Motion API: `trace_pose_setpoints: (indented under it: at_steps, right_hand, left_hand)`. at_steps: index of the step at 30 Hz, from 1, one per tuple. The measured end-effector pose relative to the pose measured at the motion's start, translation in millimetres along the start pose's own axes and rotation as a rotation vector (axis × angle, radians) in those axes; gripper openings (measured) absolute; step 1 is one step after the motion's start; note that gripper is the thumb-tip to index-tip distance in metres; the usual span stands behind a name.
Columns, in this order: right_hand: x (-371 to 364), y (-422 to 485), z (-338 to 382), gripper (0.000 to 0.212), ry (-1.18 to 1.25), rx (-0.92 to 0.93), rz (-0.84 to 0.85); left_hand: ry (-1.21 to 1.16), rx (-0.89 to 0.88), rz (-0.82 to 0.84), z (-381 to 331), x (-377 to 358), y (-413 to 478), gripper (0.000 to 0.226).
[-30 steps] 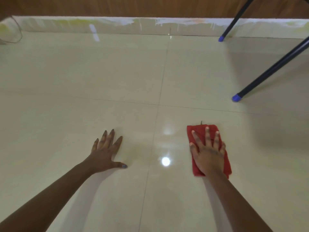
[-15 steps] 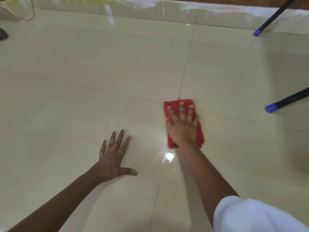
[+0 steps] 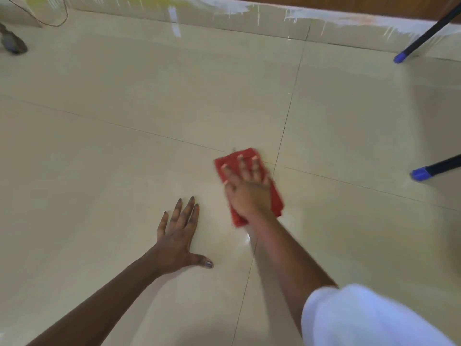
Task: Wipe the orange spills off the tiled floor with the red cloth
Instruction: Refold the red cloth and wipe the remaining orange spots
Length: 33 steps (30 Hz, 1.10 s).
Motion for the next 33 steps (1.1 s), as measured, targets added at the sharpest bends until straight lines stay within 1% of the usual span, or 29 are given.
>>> trace_pose_setpoints:
  at_steps: [1, 3, 6, 9, 10, 12, 13, 15, 17, 19, 20, 22, 24, 26, 29, 31, 33]
  right_hand:
    - [-9.6, -14.8, 19.9, 0.050, -0.035, 0.086, 0.011]
    - [-23.9, -43.9, 35.8, 0.056, -0.064, 0.164, 0.000]
    - [-33.0, -72.3, 25.5, 0.067, -0.031, 0.132, 0.013]
    - [-33.5, -101.4, 10.1, 0.072, -0.005, 0.021, 0.064]
    - [-34.4, -110.4, 5.1, 0.070, 0.000, -0.022, 0.089]
    - [-34.5, -126.9, 2.4, 0.053, 0.022, -0.105, 0.176]
    - [-33.2, -133.8, 4.7, 0.049, 0.049, -0.139, 0.213]
    - [-36.2, -145.0, 7.7, 0.047, 0.080, -0.177, 0.266]
    - [-38.3, -155.6, 21.2, 0.049, 0.071, -0.136, 0.297]
    - [-48.6, -161.7, 47.5, 0.055, -0.035, 0.021, 0.291]
    - [-54.7, -162.4, 62.1, 0.052, -0.111, 0.101, 0.256]
    - [-62.0, -149.1, 81.8, 0.043, -0.106, 0.145, 0.208]
    - [-56.4, -109.7, 91.1, 0.042, -0.043, 0.188, 0.169]
    - [-38.5, -56.2, 86.7, 0.044, -0.008, 0.200, 0.039]
    - [-5.2, 13.4, 43.8, 0.045, -0.002, 0.009, 0.014]
    - [10.3, 30.4, -12.8, 0.046, 0.026, -0.198, -0.003]
    - [18.8, 22.9, -70.3, 0.047, 0.105, -0.448, -0.029]
  left_hand:
    - [-0.009, -0.005, 0.003, -0.4, 0.4, -0.5, 0.143]
    - [-0.029, -0.020, -0.010, -1.6, 1.9, -2.1, 0.145]
    - [-0.039, -0.027, -0.043, -3.3, 4.4, -6.3, 0.146]
    - [-0.008, -0.015, -0.045, -1.8, 6.4, -18.8, 0.145]
    - [-0.014, 0.009, -0.040, 1.8, 6.7, -23.0, 0.145]
    - [-0.048, 0.078, -0.007, 16.2, 6.7, -37.8, 0.147]
    - [-0.051, 0.109, 0.018, 26.1, 6.9, -47.7, 0.148]
    - [-0.036, 0.138, 0.056, 41.4, 6.4, -59.0, 0.149]
    - [-0.060, 0.136, 0.074, 54.6, 10.0, -64.8, 0.150]
    - [-0.063, 0.131, 0.062, 65.1, 18.6, -60.7, 0.150]
    - [-0.046, 0.125, 0.060, 67.2, 23.2, -56.6, 0.150]
    - [-0.038, 0.110, 0.054, 71.4, 31.1, -42.6, 0.150]
    - [-0.060, 0.105, 0.056, 75.3, 35.7, -26.5, 0.152]
    - [-0.047, 0.082, 0.080, 75.3, 39.6, -12.5, 0.154]
    - [-0.090, 0.085, 0.081, 72.7, 40.9, 7.3, 0.152]
    - [-0.096, 0.133, 0.062, 70.7, 39.8, 15.6, 0.146]
    - [-0.091, 0.152, 0.034, 72.1, 37.2, 16.8, 0.143]
Point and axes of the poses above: each hand's wrist, its own y-axis towards the middle knuckle, its own x-axis out of the back of the hand, z = x × y, the point moved 5 cm from there along y, towards the middle knuckle, and after that the axes turned 10 degrees about z, right-handed, at the moved point
